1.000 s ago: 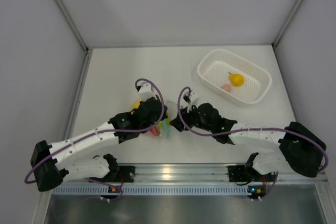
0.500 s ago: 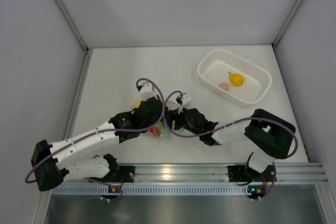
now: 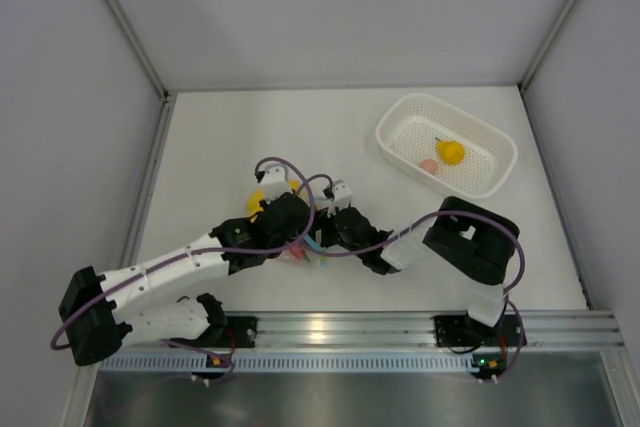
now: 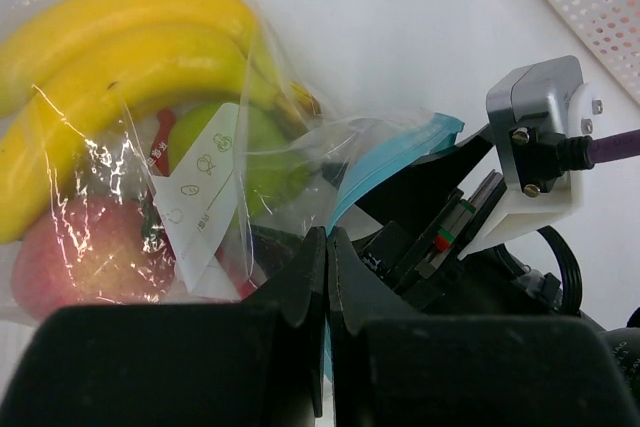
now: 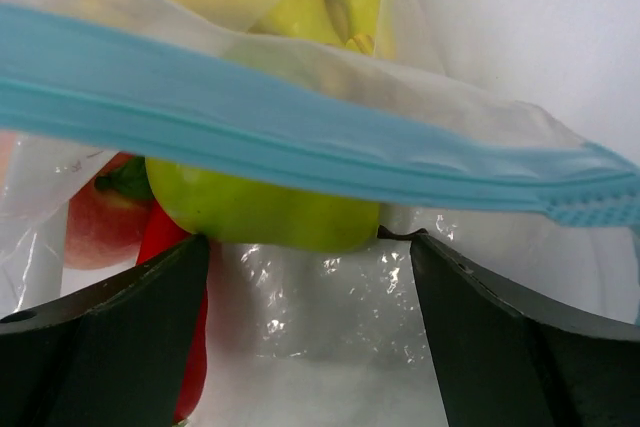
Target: Open the zip-top bag and remove the fake food
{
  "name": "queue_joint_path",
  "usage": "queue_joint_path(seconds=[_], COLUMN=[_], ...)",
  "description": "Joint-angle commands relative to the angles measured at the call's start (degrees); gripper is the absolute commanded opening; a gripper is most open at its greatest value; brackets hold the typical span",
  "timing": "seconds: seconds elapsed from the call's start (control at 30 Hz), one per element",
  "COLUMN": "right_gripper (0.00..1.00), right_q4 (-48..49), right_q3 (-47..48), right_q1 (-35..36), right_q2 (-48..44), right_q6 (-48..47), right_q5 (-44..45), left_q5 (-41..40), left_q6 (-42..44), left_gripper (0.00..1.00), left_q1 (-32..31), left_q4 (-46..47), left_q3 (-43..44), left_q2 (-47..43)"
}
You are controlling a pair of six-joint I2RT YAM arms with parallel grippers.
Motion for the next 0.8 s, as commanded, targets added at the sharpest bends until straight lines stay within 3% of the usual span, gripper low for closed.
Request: queue_joint_path(seconds=[0.0,0.23,0.43,0.6,0.7,0.77], right_gripper=[0.84,0.78,0.77,0.76,0.76,0.77], right_q4=[3.15,11.06,23.55,16.44,5.57,-7.77], right_q3=[2.62,1.04,-5.28,-6.7,-6.53,-4.86], right_q1=[1.56,1.12,1.12,1.2,1.12,1.03], right_q2=[3.36,4.95,1.18,-7.6,-12.35,-17.36], right_q6=[0.15,-4.23,-8.46,-8.82,-8.29,-7.76], right_q5=[-0.87,-5.33,-8.61,-3.07,4.12,10.8], left_q5=[5.94,6.29,7.96,10.24,11.91,12.88], left_q6=[-1.07,-0.63,0.33,1.39,2.09,2.62], left_gripper=[0.0,0.0,0.0,0.0,0.0,0.0], left_q1=[-1.3,-1.21,-1.3,-1.21,-1.21,-1.3], left_q4=[4.81,4.73,4.81,4.81,4.9,4.82], left_q3=[0.01,-0.35,0.44,4.83,9.13,11.59], left_q2=[-0.54,-1.06,-1.68,-2.3,-2.12,-1.68])
